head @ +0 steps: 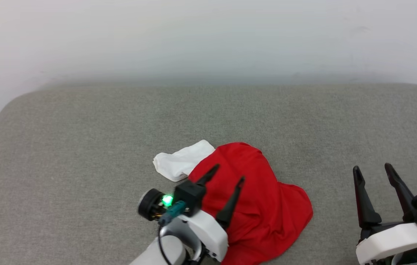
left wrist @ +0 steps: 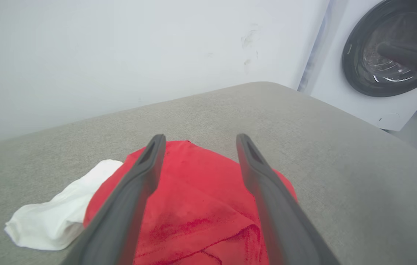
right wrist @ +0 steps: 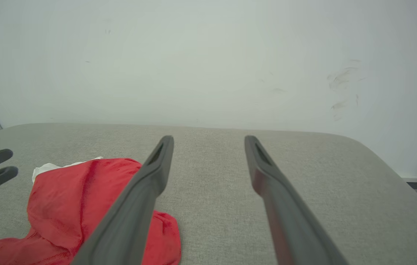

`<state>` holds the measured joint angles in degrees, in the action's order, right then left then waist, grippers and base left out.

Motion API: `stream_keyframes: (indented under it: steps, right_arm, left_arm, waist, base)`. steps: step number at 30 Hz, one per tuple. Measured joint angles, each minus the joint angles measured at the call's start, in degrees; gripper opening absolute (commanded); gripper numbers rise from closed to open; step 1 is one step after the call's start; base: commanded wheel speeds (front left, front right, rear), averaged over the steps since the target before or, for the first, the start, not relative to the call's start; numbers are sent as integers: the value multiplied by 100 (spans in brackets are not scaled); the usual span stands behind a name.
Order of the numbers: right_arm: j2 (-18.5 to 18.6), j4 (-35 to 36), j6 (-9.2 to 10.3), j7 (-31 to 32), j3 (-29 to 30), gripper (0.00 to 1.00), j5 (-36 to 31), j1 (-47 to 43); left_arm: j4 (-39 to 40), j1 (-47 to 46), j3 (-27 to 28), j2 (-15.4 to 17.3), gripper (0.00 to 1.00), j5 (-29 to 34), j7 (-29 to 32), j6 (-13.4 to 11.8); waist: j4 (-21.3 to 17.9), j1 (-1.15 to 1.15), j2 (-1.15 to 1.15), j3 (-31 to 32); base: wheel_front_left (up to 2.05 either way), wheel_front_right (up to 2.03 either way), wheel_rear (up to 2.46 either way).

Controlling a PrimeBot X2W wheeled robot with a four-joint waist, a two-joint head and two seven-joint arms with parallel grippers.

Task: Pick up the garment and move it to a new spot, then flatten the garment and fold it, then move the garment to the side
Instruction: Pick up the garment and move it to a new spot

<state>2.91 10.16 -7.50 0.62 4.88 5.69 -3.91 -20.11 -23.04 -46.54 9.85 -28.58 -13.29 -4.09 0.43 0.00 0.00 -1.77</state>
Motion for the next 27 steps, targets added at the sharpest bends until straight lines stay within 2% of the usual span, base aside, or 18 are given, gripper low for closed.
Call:
stream_keyframes:
  steps: [6,12,18,27]
  right_arm:
    - [0,-40,0,51,-70,100,-1,-141]
    - [0,-71,0,71,-68,100,31,-259]
    - [0,-101,0,101,-97,100,40,-360]
    - [0,-96,0,148,-138,100,40,-430]
  left_arm:
    - [315,332,675,276,100,-83,-152,-452]
    - [677,816,1410,605,100,-63,-163,-759]
    - [936,1344,2023,891,100,68,-175,-825]
    - [1047,1726,2412,1114,100,14,-178,-652]
  waist:
    - [102,0,0,224]
    - [176,0,0,371]
    - [219,0,0,484]
    - [207,0,0,548]
  base:
    - [0,0,0]
    - [0,0,0]
    - [0,0,0]
    - [0,0,0]
